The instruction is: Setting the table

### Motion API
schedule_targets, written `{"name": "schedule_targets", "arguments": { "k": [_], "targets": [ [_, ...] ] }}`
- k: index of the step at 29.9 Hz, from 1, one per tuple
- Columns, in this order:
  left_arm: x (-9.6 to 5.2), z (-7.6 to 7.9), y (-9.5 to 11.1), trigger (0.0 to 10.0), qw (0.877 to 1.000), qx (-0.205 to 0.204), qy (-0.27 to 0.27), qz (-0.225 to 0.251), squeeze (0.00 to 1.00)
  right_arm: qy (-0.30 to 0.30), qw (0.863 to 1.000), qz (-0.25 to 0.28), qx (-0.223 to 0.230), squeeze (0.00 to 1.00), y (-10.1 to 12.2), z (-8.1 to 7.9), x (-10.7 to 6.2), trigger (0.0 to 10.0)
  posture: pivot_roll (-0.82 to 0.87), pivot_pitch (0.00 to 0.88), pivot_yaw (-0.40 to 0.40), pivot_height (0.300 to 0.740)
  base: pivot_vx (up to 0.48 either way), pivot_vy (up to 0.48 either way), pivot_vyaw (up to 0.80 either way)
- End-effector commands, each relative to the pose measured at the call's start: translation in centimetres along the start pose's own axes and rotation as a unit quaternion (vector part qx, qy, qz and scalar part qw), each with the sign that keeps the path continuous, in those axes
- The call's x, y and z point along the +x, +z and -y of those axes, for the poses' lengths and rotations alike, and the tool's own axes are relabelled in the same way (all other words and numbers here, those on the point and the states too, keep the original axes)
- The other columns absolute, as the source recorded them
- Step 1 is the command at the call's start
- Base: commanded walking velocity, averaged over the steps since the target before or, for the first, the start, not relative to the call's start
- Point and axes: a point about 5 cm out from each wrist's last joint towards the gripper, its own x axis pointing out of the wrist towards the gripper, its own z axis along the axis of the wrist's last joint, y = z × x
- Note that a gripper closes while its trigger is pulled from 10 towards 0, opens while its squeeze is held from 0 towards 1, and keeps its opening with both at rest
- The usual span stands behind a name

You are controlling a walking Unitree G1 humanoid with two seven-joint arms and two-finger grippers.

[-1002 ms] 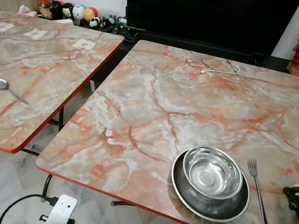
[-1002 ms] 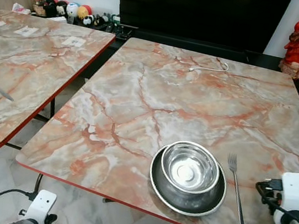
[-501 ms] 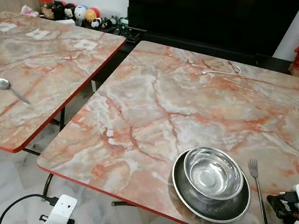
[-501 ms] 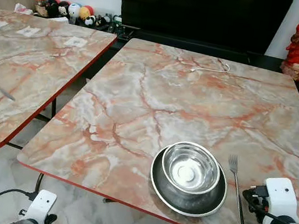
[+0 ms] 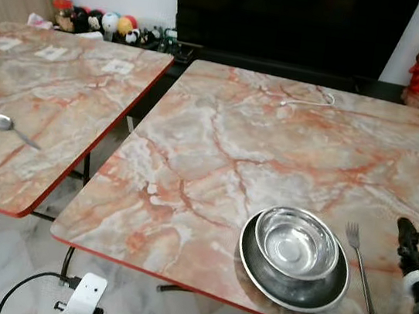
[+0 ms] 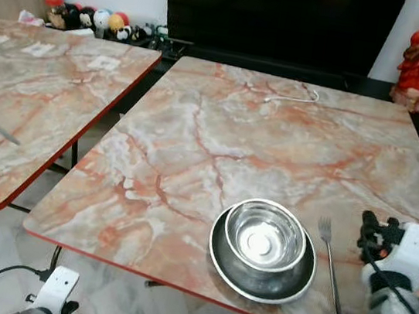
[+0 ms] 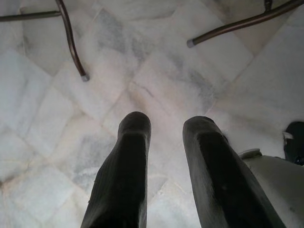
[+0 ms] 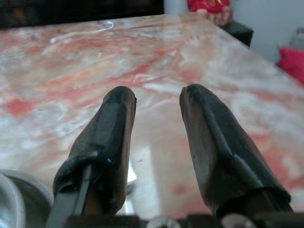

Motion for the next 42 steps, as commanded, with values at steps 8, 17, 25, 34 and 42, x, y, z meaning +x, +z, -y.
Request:
{"name": "schedule_targets", "arguments": {
  "k": [8,17,25,34,42],
  "targets": [
    [0.0,-0.1,-0.2,10.0,1.000,-0.004,-0.002,-0.003,0.00,0.039,0.997,0.066,0.002,0.00,1.0,-4.6,0.9,10.0,0.02,0.000,0.005,0.740,0.000,0.000,0.00],
    [0.0,0.2,-0.4,10.0,1.000,-0.014,-0.003,-0.009,0.00,0.040,0.996,0.085,-0.008,0.00,1.5,-4.8,1.7,10.0,0.02,0.000,-0.008,0.740,0.000,0.000,0.00],
    [-0.1,0.3,-0.7,10.0,1.000,-0.014,-0.003,-0.016,0.00,0.046,0.995,0.087,-0.006,0.00,1.0,-5.8,1.5,10.0,0.02,0.000,-0.004,0.740,0.000,0.420,0.00],
    [-0.1,0.4,-0.5,10.0,1.000,-0.007,-0.010,-0.010,0.00,0.049,0.994,0.093,-0.014,0.00,0.9,-6.1,1.5,10.0,0.02,0.000,-0.002,0.740,0.000,0.480,0.00],
    [-0.1,0.4,-0.5,10.0,1.000,-0.008,-0.011,-0.009,0.00,0.065,0.993,0.093,-0.024,0.00,0.8,-7.0,1.7,10.0,0.02,0.000,-0.005,0.740,0.000,0.480,0.00]
  ]
}}
